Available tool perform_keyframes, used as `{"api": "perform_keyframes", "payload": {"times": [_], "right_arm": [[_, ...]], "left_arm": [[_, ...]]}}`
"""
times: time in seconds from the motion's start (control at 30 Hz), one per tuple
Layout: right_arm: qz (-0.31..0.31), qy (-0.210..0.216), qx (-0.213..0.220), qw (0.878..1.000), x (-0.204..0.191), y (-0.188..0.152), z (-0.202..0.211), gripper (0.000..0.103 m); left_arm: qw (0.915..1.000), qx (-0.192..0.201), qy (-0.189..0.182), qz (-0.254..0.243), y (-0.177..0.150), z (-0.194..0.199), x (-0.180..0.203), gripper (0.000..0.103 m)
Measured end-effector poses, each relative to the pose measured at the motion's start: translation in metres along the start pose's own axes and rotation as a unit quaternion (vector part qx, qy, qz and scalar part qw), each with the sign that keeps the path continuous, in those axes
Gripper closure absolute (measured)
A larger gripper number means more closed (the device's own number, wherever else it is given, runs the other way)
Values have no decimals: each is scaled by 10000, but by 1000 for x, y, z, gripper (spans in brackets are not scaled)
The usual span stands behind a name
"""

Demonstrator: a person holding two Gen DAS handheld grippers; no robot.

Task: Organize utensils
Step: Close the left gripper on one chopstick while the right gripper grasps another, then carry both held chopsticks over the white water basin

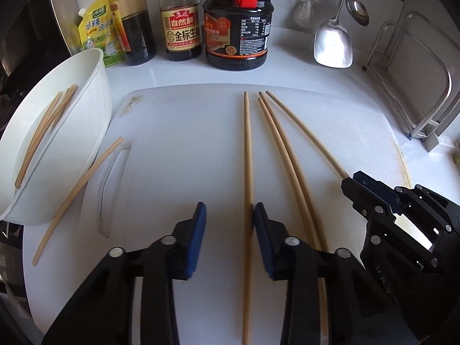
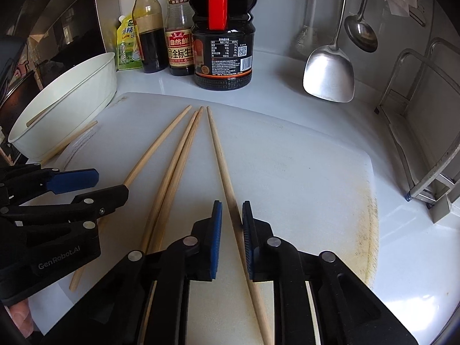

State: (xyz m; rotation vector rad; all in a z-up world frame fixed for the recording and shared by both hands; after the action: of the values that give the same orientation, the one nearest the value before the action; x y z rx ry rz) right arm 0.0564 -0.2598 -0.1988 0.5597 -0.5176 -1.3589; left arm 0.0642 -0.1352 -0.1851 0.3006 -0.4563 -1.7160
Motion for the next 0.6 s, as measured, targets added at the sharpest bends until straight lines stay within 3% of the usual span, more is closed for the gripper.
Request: {"api": "perform_keyframes", "payload": {"times": [0.07, 0.27, 0.6], "right_arm": [[-53, 36, -20, 10000, 0, 0, 1, 96], [-455, 148, -97, 9988, 2, -4, 5, 97], [-983, 272, 162, 9947, -18, 20, 50, 97]], "left_arm": [[10000, -16, -51, -53, 0, 0, 3, 95], [9997, -79, -241, -47, -3, 3, -2, 96], [9983, 316, -485, 98, 10, 53, -43, 96]]}}
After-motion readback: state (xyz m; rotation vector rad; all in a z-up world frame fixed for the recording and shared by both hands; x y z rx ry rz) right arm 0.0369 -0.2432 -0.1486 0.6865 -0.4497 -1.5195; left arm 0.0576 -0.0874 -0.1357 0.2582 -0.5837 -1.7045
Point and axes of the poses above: each gripper's, at about its wrist camera, not at the fingertips, and z roughly against the way its jaws point, x to its right, y to its top, the point moved 4 cm from there along -z, roughly the way its jaws point, and after that the axes turned 3 degrees about -y, right-handed, at the moved point
